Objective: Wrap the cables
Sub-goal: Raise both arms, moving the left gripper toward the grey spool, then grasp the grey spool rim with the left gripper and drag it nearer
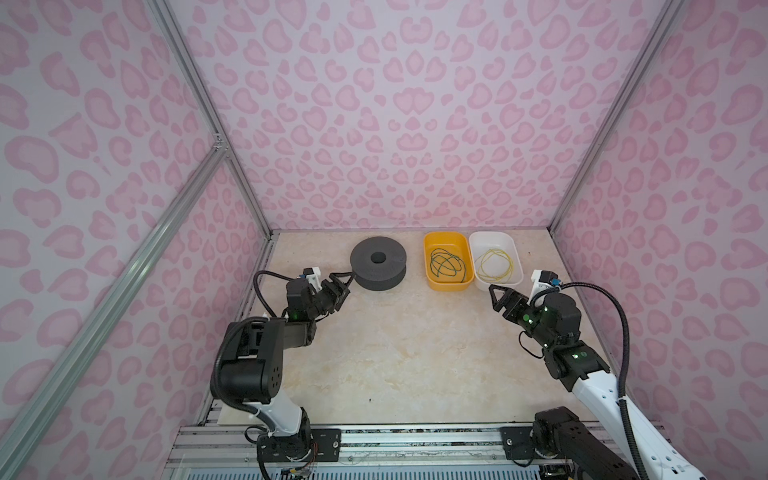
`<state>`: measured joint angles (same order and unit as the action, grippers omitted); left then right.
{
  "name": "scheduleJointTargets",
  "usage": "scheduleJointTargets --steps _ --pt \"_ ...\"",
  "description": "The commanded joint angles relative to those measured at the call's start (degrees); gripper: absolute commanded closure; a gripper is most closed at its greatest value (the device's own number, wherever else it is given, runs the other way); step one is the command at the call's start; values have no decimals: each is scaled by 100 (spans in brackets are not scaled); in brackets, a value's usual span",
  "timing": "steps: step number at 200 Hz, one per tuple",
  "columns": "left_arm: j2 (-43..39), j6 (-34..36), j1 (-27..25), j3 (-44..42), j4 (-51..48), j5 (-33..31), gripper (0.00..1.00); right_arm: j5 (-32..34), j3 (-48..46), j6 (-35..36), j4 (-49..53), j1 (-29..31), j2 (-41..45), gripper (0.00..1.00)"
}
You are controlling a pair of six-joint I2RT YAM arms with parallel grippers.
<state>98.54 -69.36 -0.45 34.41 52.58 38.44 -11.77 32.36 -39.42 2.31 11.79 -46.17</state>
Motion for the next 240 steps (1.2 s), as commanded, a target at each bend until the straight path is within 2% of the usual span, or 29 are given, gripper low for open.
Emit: scheduleJointTargets --steps 1,25,55,88,141,187,227,230,240 --pt "696 -907 -6 210 1890 78 18 89 33 58 43 -40 7 12" --pt "1270 -1024 -41 526 2160 17 22 116 55 106 133 -80 22 13" --pt "1656 -918 -72 872 2053 -29 23 74 58 92 130 -102 -43 13" --pt "2182 -1040 -91 1289 1916 47 29 60 80 62 158 -107 -188 15" --pt "2520 -876 -113 1864 1659 251 33 -124 46 -35 218 -107 -227 18" --pt "2849 -928 -117 2238 1697 397 40 -168 33 -40 204 -107 -218 20" --pt "2955 -829 -114 2340 1602 427 62 -194 25 -31 194 -107 -224 21" --pt "2974 -829 -120 2349 1598 436 68 -194 27 -35 189 -110 -229 21" --pt "3026 -831 -116 2351 1614 437 73 -215 30 -50 182 -107 -226 22"
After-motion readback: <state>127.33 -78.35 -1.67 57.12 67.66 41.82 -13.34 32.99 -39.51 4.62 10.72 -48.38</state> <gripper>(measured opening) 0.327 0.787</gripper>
